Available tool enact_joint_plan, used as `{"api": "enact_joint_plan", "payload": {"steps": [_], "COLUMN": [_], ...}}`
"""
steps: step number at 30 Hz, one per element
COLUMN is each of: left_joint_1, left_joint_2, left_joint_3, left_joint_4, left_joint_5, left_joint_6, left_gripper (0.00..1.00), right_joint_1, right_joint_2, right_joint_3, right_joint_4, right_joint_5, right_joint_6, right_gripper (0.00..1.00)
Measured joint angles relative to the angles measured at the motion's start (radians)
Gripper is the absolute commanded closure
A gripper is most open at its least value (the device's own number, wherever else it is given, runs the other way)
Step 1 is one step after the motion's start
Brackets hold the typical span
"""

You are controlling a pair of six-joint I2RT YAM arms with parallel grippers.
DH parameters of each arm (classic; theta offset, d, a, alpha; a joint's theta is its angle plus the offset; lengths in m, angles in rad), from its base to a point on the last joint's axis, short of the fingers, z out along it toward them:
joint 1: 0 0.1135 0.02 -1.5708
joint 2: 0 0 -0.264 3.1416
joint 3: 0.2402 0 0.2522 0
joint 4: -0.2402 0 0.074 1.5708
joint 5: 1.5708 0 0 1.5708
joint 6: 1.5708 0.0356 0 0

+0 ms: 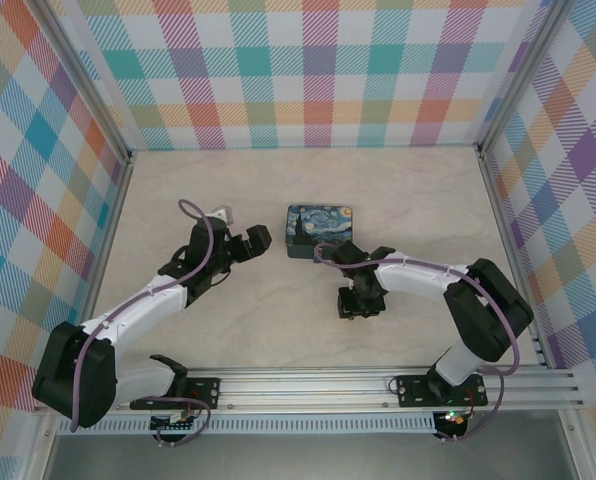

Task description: Unlock the padlock with the key

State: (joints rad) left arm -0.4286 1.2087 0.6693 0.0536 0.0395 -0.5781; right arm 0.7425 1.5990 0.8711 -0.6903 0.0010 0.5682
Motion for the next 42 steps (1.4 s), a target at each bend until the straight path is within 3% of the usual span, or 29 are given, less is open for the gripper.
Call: {"api": "enact_joint_plan", "payload": {"steps": [18,31,42], "left_joint_1": [0.006,0.006,0.006], "left_joint_2": [0.007,0.013,0.013], "left_joint_3": [-0.002,-0.001,-0.001], "left_joint_4": [0.004,0.004,0.003], "left_joint_5": [0.004,0.004,0.004], "left_joint_6": [0.0,0.0,0.0], "left_gripper": [0.0,0.0,0.0], "right_joint_1": [0.011,0.011,0.011], "right_joint_2": [-0.032,-0.029,-0.005], "right_joint_3": [0.002,0.0,-0.01], "right_joint_4": [-0.068,-0.05,-0.019], "right_joint_5": [0.045,0.04,0.014], "right_joint_6": [0.019,0.019,0.02], "right_gripper": [0.69,0.69,0.85]}}
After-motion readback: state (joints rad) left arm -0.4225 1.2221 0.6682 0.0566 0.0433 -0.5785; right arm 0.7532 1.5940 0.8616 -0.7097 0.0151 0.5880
